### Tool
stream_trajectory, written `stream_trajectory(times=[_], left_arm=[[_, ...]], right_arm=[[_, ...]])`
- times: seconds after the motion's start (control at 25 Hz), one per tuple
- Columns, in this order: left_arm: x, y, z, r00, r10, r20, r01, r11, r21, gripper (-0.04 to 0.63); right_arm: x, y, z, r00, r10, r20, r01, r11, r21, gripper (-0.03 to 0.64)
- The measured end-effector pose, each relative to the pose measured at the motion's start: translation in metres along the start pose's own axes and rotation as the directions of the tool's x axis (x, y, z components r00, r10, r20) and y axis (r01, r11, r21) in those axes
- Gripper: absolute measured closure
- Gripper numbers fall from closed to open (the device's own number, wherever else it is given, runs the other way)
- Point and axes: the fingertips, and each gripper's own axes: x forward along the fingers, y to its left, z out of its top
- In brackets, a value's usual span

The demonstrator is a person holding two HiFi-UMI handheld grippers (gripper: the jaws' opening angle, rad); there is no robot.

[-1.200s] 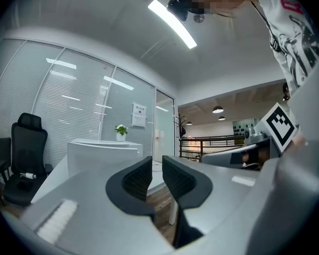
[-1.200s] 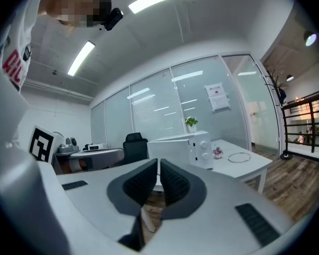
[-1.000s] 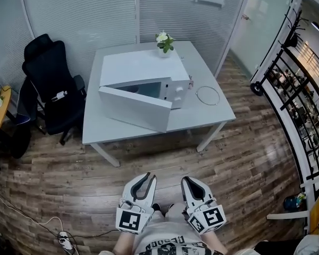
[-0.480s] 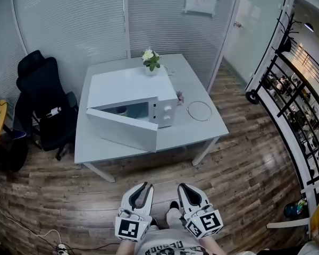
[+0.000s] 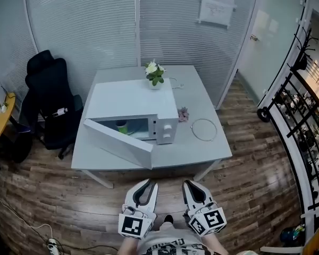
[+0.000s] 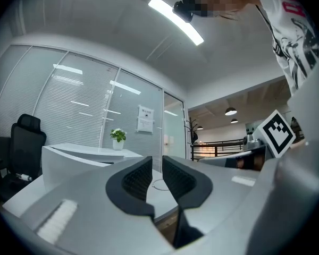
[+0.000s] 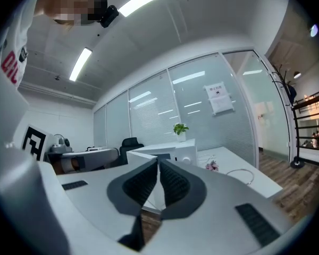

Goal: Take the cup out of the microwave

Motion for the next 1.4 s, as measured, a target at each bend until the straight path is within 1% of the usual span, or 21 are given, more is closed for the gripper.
stream_trajectory(times=[0.24,0.32,0.4,0.56,0.76,0.88,1.04,1.2,1.4], left_arm=[[0.02,0.0,-0.004,0.998,0.062,-0.021,-0.062,0.998,-0.017,0.526],[0.026,0.001,-0.009,0.997,0.072,-0.028,-0.073,0.997,-0.022,0.526],[0.031,0.005,-0.015,0.996,0.084,-0.029,-0.084,0.996,-0.01,0.526],[0.042,0.014,-0.022,0.994,0.094,-0.06,-0.095,0.995,-0.014,0.526],[0.065,0.036,-0.017,0.996,0.075,-0.041,-0.074,0.997,0.007,0.526],[0.079,0.042,-0.012,0.999,0.034,-0.042,-0.034,0.999,0.009,0.526],[0.095,0.042,-0.006,0.998,-0.013,-0.061,0.011,0.999,-0.037,0.526],[0.103,0.043,-0.009,0.998,-0.036,-0.059,0.033,0.998,-0.046,0.526],[0.11,0.039,-0.012,0.997,-0.051,-0.063,0.048,0.998,-0.049,0.526]], right_arm=[[0.009,-0.023,-0.002,0.999,0.042,-0.026,-0.042,0.999,0.011,0.592],[0.012,-0.03,-0.007,0.998,0.043,-0.039,-0.043,0.999,0.019,0.592],[0.017,-0.036,-0.011,0.998,0.043,-0.051,-0.042,0.999,0.026,0.592],[0.027,-0.043,-0.017,0.997,0.035,-0.065,-0.032,0.999,0.037,0.592],[0.054,-0.052,-0.01,0.998,0.016,-0.065,-0.014,0.999,0.034,0.592],[0.07,-0.053,0.0,0.998,0.009,-0.061,-0.007,1.0,0.025,0.592],[0.089,-0.057,0.008,0.999,-0.013,-0.041,0.014,1.0,0.02,0.592],[0.097,-0.06,0.0,0.998,-0.036,-0.044,0.038,0.998,0.04,0.592],[0.107,-0.063,-0.006,0.997,-0.037,-0.061,0.04,0.998,0.048,0.592]])
